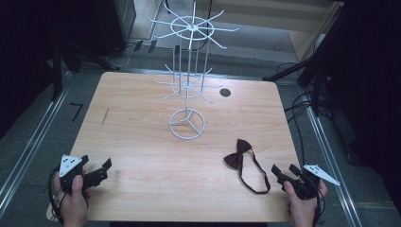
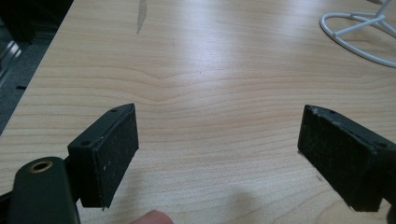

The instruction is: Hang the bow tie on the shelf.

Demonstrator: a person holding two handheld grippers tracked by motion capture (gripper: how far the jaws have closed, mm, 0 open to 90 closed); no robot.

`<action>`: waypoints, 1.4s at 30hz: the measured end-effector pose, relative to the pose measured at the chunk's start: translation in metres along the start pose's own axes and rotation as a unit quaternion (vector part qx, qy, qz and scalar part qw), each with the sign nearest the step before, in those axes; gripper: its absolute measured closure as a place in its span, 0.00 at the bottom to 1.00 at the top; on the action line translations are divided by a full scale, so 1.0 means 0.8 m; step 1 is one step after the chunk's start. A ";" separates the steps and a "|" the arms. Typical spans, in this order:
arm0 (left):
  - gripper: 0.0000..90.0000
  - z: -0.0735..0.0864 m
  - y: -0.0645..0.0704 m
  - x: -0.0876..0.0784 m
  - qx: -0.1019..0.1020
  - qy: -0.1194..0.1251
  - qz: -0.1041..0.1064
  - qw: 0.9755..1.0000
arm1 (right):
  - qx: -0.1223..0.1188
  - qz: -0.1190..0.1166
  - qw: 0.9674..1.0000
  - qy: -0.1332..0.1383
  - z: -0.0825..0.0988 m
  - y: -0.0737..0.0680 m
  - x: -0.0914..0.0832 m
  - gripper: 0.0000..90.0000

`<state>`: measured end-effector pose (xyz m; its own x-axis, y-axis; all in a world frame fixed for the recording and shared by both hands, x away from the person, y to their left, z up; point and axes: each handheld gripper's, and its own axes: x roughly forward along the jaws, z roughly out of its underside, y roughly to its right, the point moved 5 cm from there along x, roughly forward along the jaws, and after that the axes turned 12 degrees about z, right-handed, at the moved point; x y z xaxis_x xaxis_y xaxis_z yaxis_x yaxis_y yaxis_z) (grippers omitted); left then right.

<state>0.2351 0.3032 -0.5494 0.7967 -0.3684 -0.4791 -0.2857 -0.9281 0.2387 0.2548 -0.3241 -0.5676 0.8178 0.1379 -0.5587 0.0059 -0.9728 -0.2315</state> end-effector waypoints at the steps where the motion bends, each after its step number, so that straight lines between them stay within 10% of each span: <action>1: 0.15 0.000 0.000 0.000 0.000 0.000 0.000 1.000 | 0.000 0.000 1.000 0.000 0.000 0.000 0.000 0.15; 10: 0.15 0.000 0.000 0.000 0.001 0.001 0.002 1.000 | -0.079 -0.037 0.995 -0.042 0.005 -0.067 0.008 0.01; 42: 0.15 0.000 0.001 0.001 0.004 -0.001 0.002 1.000 | -0.175 -0.022 0.979 -0.105 0.034 -0.112 0.030 0.00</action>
<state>0.2351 0.3023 -0.5496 0.7943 -0.3723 -0.4801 -0.2928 -0.9270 0.2345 0.2583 -0.2285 -0.5824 0.6766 0.1814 -0.7136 0.2660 -0.9639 0.0071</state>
